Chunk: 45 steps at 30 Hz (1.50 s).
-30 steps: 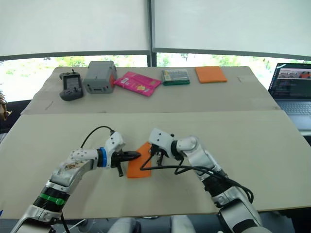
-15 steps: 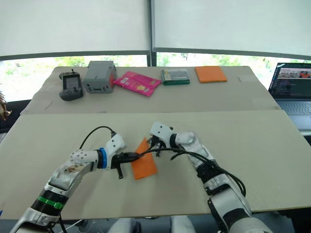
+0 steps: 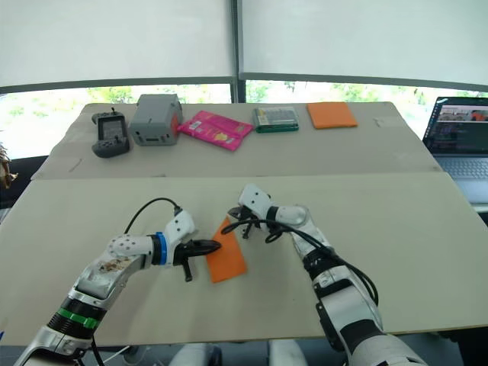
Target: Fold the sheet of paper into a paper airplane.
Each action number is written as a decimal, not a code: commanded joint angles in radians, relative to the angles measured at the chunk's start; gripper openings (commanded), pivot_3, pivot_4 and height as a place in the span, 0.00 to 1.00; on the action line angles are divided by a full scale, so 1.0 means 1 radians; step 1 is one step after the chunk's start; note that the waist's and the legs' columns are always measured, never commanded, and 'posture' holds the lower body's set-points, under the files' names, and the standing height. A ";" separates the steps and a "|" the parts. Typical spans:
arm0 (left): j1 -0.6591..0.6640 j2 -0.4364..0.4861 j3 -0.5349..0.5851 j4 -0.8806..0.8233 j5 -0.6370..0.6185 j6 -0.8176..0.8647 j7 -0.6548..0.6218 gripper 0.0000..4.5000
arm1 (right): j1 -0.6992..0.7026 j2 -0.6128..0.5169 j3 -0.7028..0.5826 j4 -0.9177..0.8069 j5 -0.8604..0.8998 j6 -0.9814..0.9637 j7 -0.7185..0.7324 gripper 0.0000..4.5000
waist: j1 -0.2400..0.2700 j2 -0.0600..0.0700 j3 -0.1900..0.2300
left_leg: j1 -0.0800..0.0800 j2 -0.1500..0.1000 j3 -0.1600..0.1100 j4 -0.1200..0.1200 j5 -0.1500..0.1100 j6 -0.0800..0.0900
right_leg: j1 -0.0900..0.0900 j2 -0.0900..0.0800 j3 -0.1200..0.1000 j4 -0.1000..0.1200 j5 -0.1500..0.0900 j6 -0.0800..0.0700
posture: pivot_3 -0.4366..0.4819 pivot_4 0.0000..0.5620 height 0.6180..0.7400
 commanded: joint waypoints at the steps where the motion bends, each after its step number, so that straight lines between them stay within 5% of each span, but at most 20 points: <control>1: 0.033 0.016 -0.024 0.055 0.037 0.035 0.012 0.00 | -0.020 0.016 -0.013 0.000 0.029 -0.048 0.053 0.01 | 0.000 0.000 0.000 | 0.000 0.000 0.000 0.000 0.000 0.000 | 0.000 0.000 0.000 0.000 0.000 0.000 | 0.48 0.27 1.00; 15: 0.036 0.010 -0.032 0.044 0.038 0.038 0.016 0.00 | 0.004 -0.011 0.051 0.095 -0.039 -0.094 0.192 0.01 | 0.001 0.001 0.001 | 0.001 0.000 0.000 0.000 0.000 0.000 | 0.000 0.000 0.000 0.000 0.000 0.000 | 0.48 0.27 1.00; 32: 0.009 0.004 -0.044 0.068 0.038 0.032 0.004 0.00 | 0.347 -0.195 0.094 -0.463 0.047 0.129 0.351 0.01 | 0.008 0.002 0.000 | 0.001 0.000 0.000 0.000 0.000 0.000 | 0.002 0.000 0.000 -0.002 0.000 0.000 | 0.48 0.27 1.00; 45: -0.020 0.007 -0.038 0.097 0.043 0.023 -0.006 0.00 | 0.542 -0.329 0.069 -0.794 0.160 0.350 0.335 0.01 | 0.014 0.001 0.000 | 0.000 -0.001 0.000 0.000 0.000 0.000 | 0.005 0.001 -0.001 -0.008 0.000 0.001 | 0.48 0.27 1.00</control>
